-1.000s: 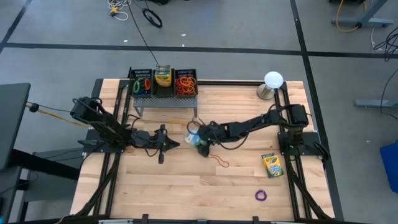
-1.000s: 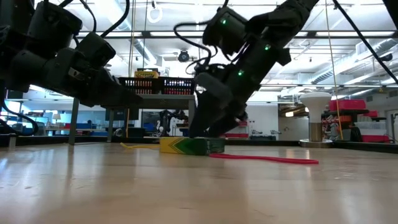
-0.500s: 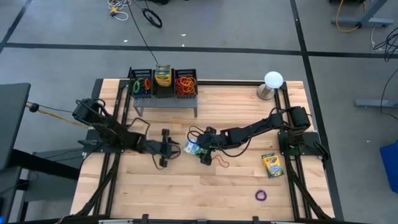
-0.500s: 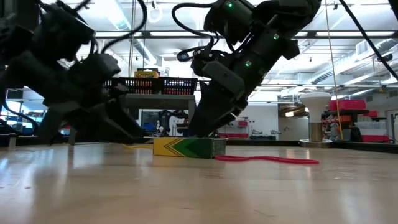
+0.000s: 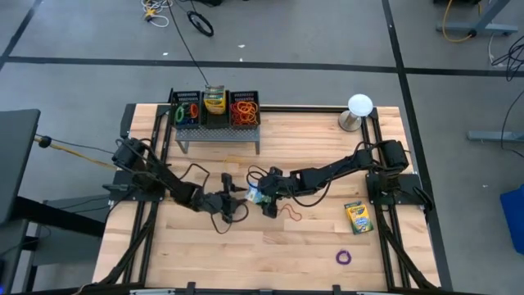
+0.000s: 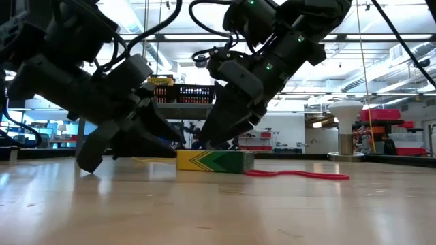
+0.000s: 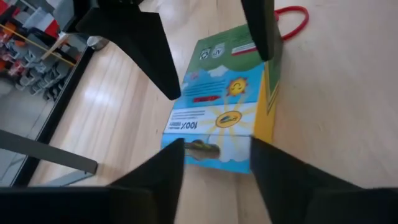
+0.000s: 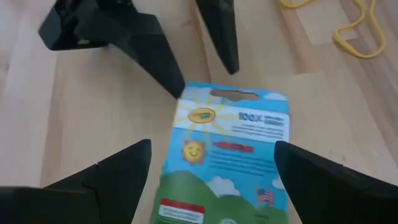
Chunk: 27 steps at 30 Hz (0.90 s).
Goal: Pick & Place Office Desk Supplies
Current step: Put the yellow crayon box into the middle black bin
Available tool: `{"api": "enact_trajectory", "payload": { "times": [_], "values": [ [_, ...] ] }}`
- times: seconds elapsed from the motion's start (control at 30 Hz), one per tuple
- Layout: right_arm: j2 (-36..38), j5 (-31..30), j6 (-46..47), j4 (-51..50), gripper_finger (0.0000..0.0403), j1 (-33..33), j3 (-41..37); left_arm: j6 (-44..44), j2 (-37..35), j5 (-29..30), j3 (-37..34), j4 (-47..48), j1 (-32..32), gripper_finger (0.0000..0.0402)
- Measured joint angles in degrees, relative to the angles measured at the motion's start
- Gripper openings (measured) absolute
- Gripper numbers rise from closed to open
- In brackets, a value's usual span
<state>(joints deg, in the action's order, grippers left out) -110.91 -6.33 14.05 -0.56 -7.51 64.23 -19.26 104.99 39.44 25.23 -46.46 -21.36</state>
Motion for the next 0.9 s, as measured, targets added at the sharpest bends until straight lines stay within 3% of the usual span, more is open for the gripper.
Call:
{"api": "enact_trajectory", "payload": {
  "times": [0.23, 0.37, 0.5, 0.67, 0.8, 0.9],
  "values": [
    [0.0, 0.8, 0.0, 0.0, 0.0350, 0.0, 0.0, -1.1, -0.1, 0.5, 0.0, 0.3, 0.0, 0.0064],
    [0.4, 0.6, 0.3, -1.5, 0.0338, -0.6, 0.0, -1.3, -0.1, 0.5, 0.0, 0.4, 0.0, 0.0010],
    [3.3, -3.8, 3.0, -9.6, 0.0285, -2.2, 0.4, -1.4, -0.1, 0.8, 0.0, 0.4, 0.0, 0.0006],
    [6.4, -12.2, 8.8, -22.3, 0.0160, -5.7, 0.4, -1.3, -0.3, 4.8, 0.0, 1.0, -0.2, 0.0008],
    [6.3, -12.9, 10.6, -23.7, 0.0042, -7.6, -1.1, -2.3, -1.8, 12.9, 0.0, 3.9, -0.5, 0.0050],
    [6.0, -12.9, 10.9, -21.4, 0.0012, -7.7, -2.9, 0.0, -4.6, 8.0, 0.0, 10.6, 0.0, 0.0097]
  ]
}}
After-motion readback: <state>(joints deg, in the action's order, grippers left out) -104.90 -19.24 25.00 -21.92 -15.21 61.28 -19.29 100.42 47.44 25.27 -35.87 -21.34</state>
